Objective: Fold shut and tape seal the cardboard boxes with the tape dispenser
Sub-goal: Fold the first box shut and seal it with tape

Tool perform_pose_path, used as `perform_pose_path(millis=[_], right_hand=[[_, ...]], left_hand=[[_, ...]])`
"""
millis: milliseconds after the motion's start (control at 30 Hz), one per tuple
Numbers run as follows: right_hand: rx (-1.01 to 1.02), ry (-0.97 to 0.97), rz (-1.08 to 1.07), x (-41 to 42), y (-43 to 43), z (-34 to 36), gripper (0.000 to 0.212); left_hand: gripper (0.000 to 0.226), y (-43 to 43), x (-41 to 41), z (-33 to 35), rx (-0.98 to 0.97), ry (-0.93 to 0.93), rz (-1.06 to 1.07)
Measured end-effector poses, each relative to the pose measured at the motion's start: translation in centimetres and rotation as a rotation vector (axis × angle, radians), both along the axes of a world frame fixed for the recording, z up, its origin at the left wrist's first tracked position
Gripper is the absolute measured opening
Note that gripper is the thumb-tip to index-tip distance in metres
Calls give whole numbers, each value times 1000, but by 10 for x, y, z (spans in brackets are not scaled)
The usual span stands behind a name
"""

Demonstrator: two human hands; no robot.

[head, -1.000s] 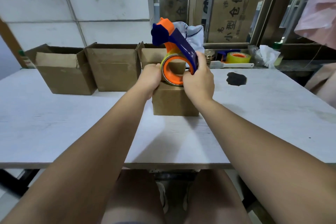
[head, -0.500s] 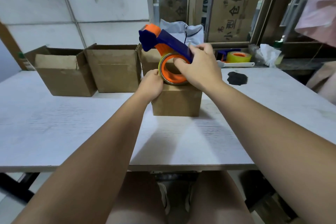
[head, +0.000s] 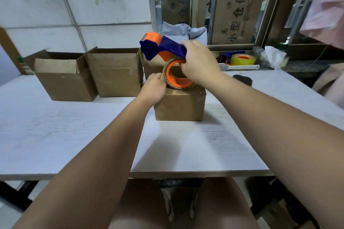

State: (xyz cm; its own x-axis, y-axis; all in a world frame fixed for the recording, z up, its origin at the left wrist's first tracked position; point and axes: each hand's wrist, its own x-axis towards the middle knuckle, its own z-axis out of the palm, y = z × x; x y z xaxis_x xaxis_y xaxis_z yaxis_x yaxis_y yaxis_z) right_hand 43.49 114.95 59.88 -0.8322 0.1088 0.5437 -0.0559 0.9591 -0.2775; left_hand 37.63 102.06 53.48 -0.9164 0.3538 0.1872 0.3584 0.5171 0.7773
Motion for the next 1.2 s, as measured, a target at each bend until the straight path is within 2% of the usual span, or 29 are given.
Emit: perform_pose_path(millis=[167,300,500,900,1067,1200], right_hand=[[-431,24,-4,9,8,-25,41],[-628,-10,24,14,7,-33,54],[-575,-61,24,13,15,-19,52],[-497,-16,-34,26,30,-13,59],[-715,33,-87,26,26,-26,52],[-897,57,-99,28,23,-39,56]], left_hand=[[38,1,-6,-2,-49,5,0],[38,0,-7,-2,-58,10,2],[39,2,-5,-1,-76,22,-3],[39,3,-2,2,-33,-83,-45],[41,4,-2,0,-41,-34,-8],[41,4,-2,1,-53,-32,1]])
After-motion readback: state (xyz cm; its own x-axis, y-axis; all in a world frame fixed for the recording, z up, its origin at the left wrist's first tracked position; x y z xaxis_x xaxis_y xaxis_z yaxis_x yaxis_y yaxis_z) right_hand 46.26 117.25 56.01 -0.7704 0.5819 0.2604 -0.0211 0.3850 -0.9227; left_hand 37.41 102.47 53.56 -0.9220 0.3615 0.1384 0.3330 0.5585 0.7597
